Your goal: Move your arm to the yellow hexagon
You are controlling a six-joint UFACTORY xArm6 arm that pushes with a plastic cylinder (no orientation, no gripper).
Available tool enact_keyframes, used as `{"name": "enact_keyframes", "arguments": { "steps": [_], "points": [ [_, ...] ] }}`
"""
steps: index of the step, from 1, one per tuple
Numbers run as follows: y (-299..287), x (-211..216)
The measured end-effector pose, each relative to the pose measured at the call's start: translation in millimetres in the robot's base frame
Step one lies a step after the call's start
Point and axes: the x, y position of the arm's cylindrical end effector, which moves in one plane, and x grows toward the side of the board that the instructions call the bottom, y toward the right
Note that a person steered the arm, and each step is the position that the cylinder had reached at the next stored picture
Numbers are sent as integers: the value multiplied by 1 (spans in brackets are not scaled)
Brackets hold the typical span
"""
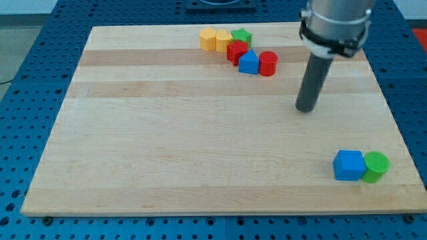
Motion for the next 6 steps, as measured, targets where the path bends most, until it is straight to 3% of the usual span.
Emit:
{"name": "enact_keyframes", "arguments": {
  "steps": [1,3,4,5,6],
  "points": [
    [-54,-2],
    [-223,-100],
    [-267,-161],
    [-262,-218],
    [-234,-231]
  ]
}}
